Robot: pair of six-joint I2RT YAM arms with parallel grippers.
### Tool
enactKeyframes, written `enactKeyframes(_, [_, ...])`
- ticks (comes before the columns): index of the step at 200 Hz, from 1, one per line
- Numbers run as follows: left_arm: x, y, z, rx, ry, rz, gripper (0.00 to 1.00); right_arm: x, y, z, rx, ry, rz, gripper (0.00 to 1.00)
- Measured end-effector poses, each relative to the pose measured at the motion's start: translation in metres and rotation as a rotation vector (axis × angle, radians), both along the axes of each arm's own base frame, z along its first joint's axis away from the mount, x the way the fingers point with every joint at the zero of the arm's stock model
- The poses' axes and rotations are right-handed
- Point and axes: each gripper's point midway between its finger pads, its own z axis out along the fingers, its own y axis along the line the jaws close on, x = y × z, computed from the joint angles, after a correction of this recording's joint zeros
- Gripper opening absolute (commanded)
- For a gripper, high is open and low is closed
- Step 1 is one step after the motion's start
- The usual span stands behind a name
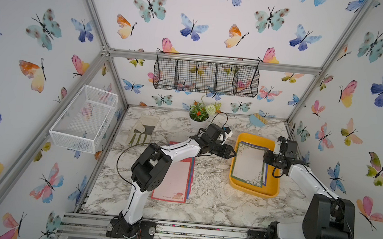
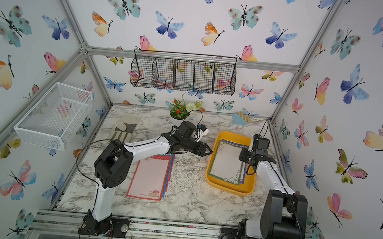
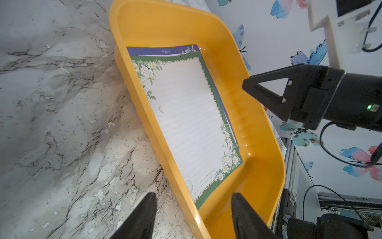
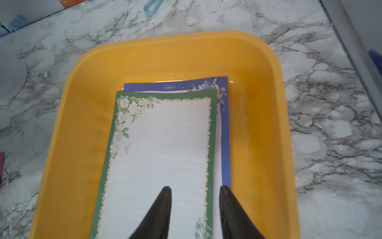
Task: Take out the stationery paper from the storage box
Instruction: Pick up the stationery paper from the storage box.
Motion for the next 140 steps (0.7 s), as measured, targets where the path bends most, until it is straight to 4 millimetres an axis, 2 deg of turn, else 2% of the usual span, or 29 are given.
enactKeyframes(81, [-0.002,-0.001,-0.007,0.0,0.034,-0.001,0.61,-0.01,0.0,-0.018,0.016,0.029,-0.005,0.44])
enactKeyframes(140, [-0.004,-0.002,-0.009,-0.004,0.051,-0.007,0.6,-0.01,-0.001,-0.021,0.034,0.022,-0.014,0.45])
